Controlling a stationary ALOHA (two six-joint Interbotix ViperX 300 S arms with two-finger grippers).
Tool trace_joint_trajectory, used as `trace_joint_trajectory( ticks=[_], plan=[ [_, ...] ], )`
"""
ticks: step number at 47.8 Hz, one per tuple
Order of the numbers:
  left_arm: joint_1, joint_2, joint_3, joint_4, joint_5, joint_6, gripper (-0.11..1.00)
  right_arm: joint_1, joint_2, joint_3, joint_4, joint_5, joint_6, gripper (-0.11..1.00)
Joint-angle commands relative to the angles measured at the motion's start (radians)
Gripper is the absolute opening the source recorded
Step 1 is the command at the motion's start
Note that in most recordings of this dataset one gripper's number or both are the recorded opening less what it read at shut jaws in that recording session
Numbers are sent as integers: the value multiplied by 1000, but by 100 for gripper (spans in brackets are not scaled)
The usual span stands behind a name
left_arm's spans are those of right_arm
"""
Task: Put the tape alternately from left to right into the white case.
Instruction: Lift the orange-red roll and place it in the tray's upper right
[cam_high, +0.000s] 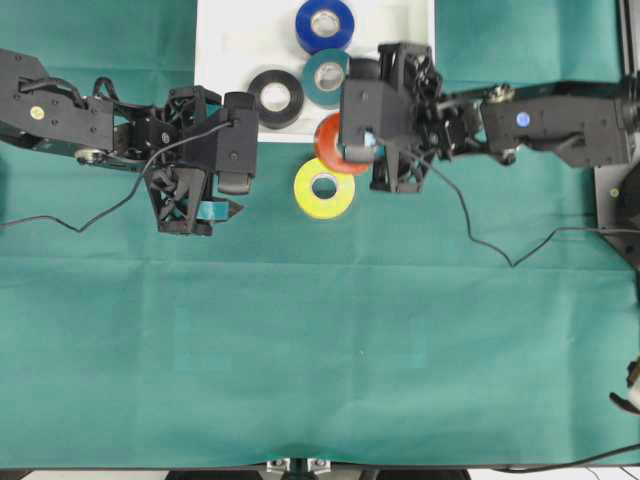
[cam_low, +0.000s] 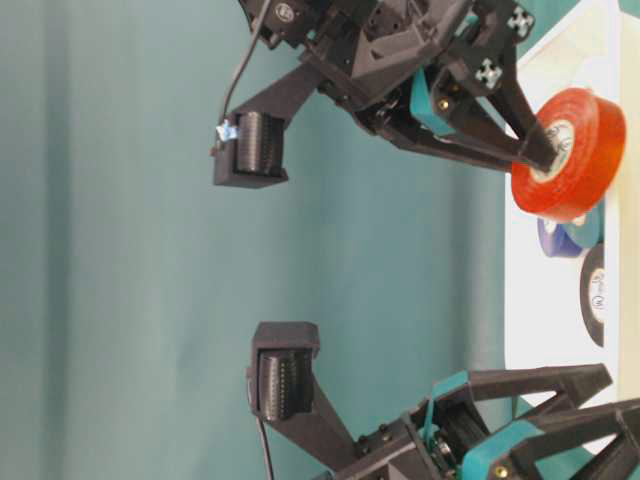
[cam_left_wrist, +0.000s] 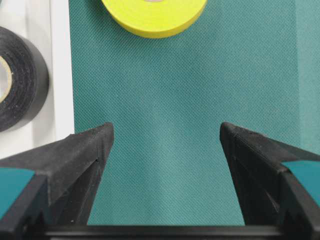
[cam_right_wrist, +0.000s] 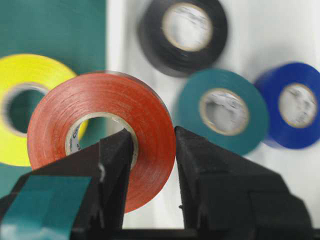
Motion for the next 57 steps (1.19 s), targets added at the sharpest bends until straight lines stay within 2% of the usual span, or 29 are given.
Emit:
trace_joint_trajectory(
  ticks=[1,22,57],
  plan=[
    [-3,-25,8,-3,-5,-5,85,-21,-28,-9,-12,-8,-2,27],
    [-8,-25,8,-3,-5,-5,85,-164,-28,-2,-61,-14,-2,27],
    [-15,-25,8,-2,-5,-6,85,-416,-28,32,-64,-121,-2,27]
  ],
)
